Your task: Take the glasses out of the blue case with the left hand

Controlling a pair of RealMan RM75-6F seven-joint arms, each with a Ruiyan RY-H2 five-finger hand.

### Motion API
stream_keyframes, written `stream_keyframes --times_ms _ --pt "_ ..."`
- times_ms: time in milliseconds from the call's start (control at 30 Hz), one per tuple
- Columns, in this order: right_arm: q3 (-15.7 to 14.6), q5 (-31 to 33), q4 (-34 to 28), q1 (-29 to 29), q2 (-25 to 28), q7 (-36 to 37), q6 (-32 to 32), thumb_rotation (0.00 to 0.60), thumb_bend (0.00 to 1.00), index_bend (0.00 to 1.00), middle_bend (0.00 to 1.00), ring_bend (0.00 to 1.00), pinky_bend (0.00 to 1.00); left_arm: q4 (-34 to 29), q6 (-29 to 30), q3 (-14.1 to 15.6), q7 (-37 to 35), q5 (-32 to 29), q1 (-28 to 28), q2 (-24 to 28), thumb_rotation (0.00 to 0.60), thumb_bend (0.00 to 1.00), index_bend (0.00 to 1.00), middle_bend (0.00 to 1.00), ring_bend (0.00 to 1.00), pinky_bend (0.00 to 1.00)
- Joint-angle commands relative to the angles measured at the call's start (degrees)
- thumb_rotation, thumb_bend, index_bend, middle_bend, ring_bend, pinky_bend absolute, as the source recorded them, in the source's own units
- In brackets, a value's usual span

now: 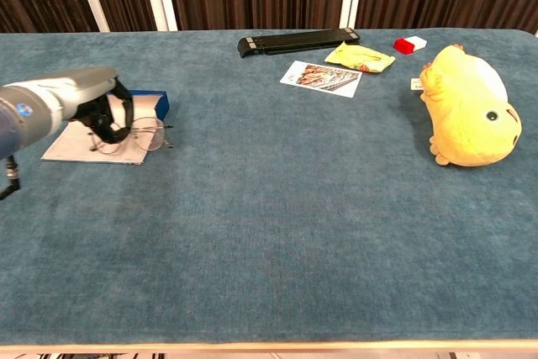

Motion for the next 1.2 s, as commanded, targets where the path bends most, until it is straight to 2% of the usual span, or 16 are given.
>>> stream_keyframes --times_ms 33,433,667,833,1033,1100,1167,1200 --pt "-0.01 -0.04 0.04 -0.01 0.02 0.09 0.03 0.600 0.16 0.00 0.00 0.00 0.20 0.50 0.09 -1.77 1.65 -1.45 -2.45 -2.49 0.600 0.53 0.62 1.00 0.97 1.00" --pt "0.02 0.06 0.13 0.02 0.06 0.26 -0.09 0.600 0.16 0.00 0.00 0.00 0.20 5.82 -0.59 -4.64 4.76 -3.71 -8.88 -10.08 0.600 0.50 0.58 1.00 0.96 1.00" --pt "0.01 0.10 0.16 -0.03 0.13 0.35 -0.06 0.600 0.16 0.00 0.00 0.00 0.20 8.80 -0.79 -5.09 5.32 -4.75 -10.52 -13.07 0.600 0.31 0.44 1.00 0.96 1.00" --pt "0.01 0.09 0.15 -0.04 0.11 0.22 -0.02 0.600 0.16 0.00 0.00 0.00 0.20 7.93 -0.10 -4.45 4.74 -3.67 -9.78 -12.23 0.600 0.27 0.38 1.00 0.96 1.00" --pt "0.00 -0.05 0.18 -0.12 0.06 0.00 0.22 0.600 0.16 0.00 0.00 0.00 0.20 0.92 2.73 -3.01 0.54 1.09 -5.75 -7.10 0.600 0.27 0.37 0.99 0.92 1.00" --pt "0.03 -0.04 0.28 -0.15 0.01 -0.10 0.34 0.600 0.16 0.00 0.00 0.00 0.20 -3.18 4.49 -1.42 -2.00 5.04 -3.21 -3.80 0.600 0.27 0.34 0.95 0.85 0.96" --pt "0.05 -0.04 0.39 -0.18 -0.03 -0.23 0.44 0.600 0.16 0.00 0.00 0.00 0.20 -7.55 6.64 1.11 -4.98 10.09 -0.01 0.21 0.600 0.27 0.19 0.79 0.72 0.83" --pt "0.05 -0.04 0.41 -0.18 -0.05 -0.32 0.45 0.600 0.16 0.00 0.00 0.00 0.20 -9.29 7.41 2.48 -5.87 11.90 1.38 2.04 0.600 0.27 0.10 0.68 0.63 0.75"
